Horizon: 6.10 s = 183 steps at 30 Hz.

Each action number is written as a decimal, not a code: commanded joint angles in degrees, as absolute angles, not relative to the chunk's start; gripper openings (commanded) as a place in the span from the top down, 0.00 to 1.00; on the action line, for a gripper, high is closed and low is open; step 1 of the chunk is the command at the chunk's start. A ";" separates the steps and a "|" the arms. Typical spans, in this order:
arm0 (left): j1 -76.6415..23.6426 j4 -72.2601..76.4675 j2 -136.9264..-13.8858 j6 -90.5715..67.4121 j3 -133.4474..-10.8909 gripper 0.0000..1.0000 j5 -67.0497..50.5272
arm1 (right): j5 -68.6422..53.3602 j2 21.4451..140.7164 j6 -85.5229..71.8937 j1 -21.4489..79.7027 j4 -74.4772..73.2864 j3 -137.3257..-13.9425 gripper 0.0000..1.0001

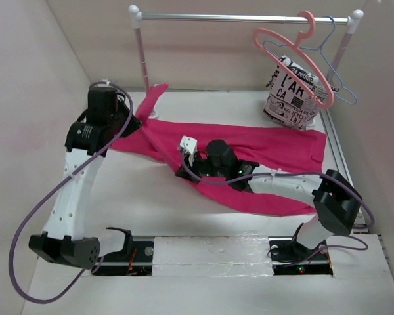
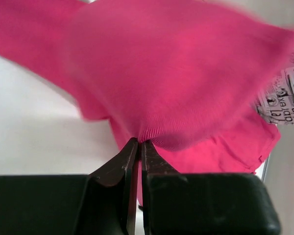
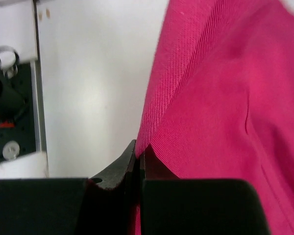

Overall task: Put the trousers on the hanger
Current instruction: Flatten out the trousers at the center of the board.

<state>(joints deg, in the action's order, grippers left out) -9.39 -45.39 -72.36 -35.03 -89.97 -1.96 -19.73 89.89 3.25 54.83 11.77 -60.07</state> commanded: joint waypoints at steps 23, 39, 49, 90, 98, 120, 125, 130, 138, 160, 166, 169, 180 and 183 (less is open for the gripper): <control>-8.35 -36.57 -60.44 -34.57 -63.37 0.48 16.90 | -23.81 85.52 7.29 59.14 -7.91 -46.49 0.43; -31.99 -41.69 -89.30 -12.23 -81.04 0.33 9.48 | -24.62 84.04 4.66 64.15 -6.23 -42.97 0.23; -44.47 -50.09 -90.01 -19.93 -74.11 0.67 15.92 | -14.34 60.26 0.18 64.16 -14.40 -41.23 0.34; -45.80 -48.34 -87.47 -51.06 -59.31 1.00 28.83 | 2.37 39.55 -4.48 57.66 -32.50 -39.90 0.57; -28.68 -54.33 -63.32 -48.45 -78.03 1.00 35.51 | 1.34 40.60 -5.63 44.22 -37.37 -37.09 0.93; -8.88 -50.54 -46.67 -39.73 -87.37 1.00 42.44 | -8.26 80.34 0.19 38.05 -17.67 -48.10 0.43; -8.88 -47.29 -48.24 -37.62 -90.16 1.00 43.86 | -11.24 79.19 -4.83 41.12 -15.65 -35.70 0.45; -8.88 -43.61 -48.87 -35.95 -89.65 1.00 43.07 | -12.56 74.72 -11.85 46.66 -17.14 -29.28 0.48; -10.72 -43.42 -45.62 -34.45 -84.55 1.00 45.87 | -13.54 57.95 -17.58 49.22 -28.29 -24.77 0.48; -15.90 -36.39 -41.67 -29.18 -72.08 1.00 28.22 | -7.50 57.20 -4.14 -14.75 -31.84 -42.09 0.38; -20.64 -36.21 -40.08 -30.41 -68.56 1.00 25.93 | -5.64 76.96 3.60 -22.14 -27.69 -50.79 0.18; -21.79 -36.30 -40.34 -29.71 -67.94 1.00 26.71 | -5.62 81.01 3.61 -23.55 -25.50 -50.36 0.15; -22.85 -36.56 -41.40 -25.66 -70.93 1.00 34.98 | -11.95 85.78 1.75 -25.40 -20.39 -49.12 0.92; -23.99 -37.61 -41.05 -25.66 -70.05 1.00 35.94 | -9.77 86.83 4.56 -25.40 -23.89 -56.04 1.00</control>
<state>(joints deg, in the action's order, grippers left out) -22.83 -39.24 -41.25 -27.00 -68.42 33.08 -10.96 87.31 1.74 -24.77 -24.99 -48.31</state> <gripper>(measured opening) 0.010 0.049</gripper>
